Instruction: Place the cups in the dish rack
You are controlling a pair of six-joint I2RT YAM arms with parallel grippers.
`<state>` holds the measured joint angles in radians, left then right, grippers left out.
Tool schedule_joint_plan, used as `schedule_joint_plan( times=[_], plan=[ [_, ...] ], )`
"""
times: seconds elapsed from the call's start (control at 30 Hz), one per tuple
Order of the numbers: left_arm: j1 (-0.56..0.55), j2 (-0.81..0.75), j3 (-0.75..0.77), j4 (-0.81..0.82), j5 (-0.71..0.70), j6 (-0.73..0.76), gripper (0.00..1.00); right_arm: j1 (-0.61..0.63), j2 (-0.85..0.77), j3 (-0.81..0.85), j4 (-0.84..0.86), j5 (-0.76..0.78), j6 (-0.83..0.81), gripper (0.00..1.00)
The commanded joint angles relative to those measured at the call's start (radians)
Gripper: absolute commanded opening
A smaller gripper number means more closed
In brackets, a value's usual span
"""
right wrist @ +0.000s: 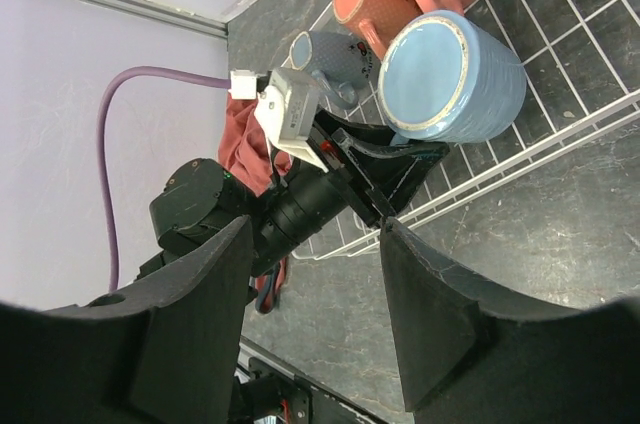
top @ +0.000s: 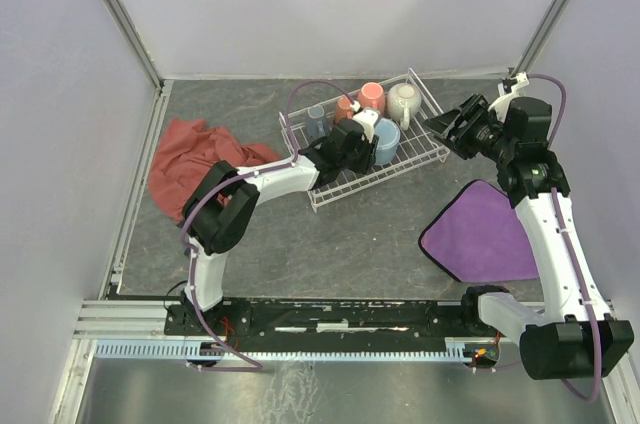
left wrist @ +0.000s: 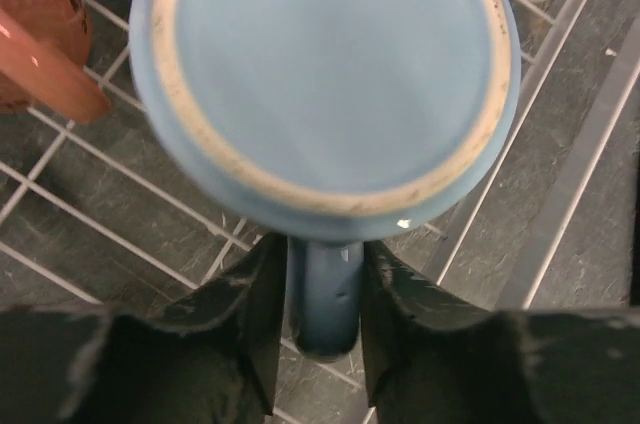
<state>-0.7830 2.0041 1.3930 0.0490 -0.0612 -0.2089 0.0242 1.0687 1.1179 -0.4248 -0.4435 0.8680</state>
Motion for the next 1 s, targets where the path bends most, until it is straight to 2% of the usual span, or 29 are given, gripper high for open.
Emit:
schedule_joint_plan(
  times=[0.0,0.27,0.5,0.7,0.8,0.83,0.87,0.9,0.93,0.97],
  plan=[
    [-0.007,-0.002,-0.008,0.133,-0.015,-0.011,0.5,0.005,0.004,0.032,0.02,0.002,-0.018,0.61],
    [-0.008,-0.084,-0.061,0.137,-0.02,-0.042,0.66,0.005,0.012,0.03,0.013,0.017,-0.039,0.61],
    [-0.007,-0.252,-0.088,0.049,-0.045,-0.062,0.69,-0.004,0.088,0.07,0.011,0.035,-0.088,0.62],
    [-0.002,-0.446,-0.072,-0.146,-0.13,-0.066,0.72,-0.05,0.166,0.146,-0.045,0.098,-0.195,0.62],
    [0.036,-0.553,-0.076,-0.256,-0.182,-0.072,0.74,-0.067,0.207,0.195,-0.101,0.172,-0.281,0.63],
    [0.059,-0.606,-0.088,-0.29,-0.19,-0.083,0.78,-0.073,0.231,0.213,-0.122,0.184,-0.312,0.64],
    [0.09,-0.649,-0.104,-0.306,-0.188,-0.095,0.86,-0.08,0.258,0.236,-0.146,0.185,-0.346,0.68],
    [0.122,-0.689,-0.12,-0.324,-0.179,-0.107,0.98,-0.086,0.304,0.271,-0.178,0.179,-0.378,0.89],
    [0.161,-0.729,-0.132,-0.341,-0.164,-0.116,1.0,-0.089,0.337,0.301,-0.21,0.17,-0.407,0.99],
    [0.196,-0.762,-0.142,-0.365,-0.164,-0.121,0.99,-0.093,0.364,0.33,-0.23,0.16,-0.428,1.0]
  ],
)
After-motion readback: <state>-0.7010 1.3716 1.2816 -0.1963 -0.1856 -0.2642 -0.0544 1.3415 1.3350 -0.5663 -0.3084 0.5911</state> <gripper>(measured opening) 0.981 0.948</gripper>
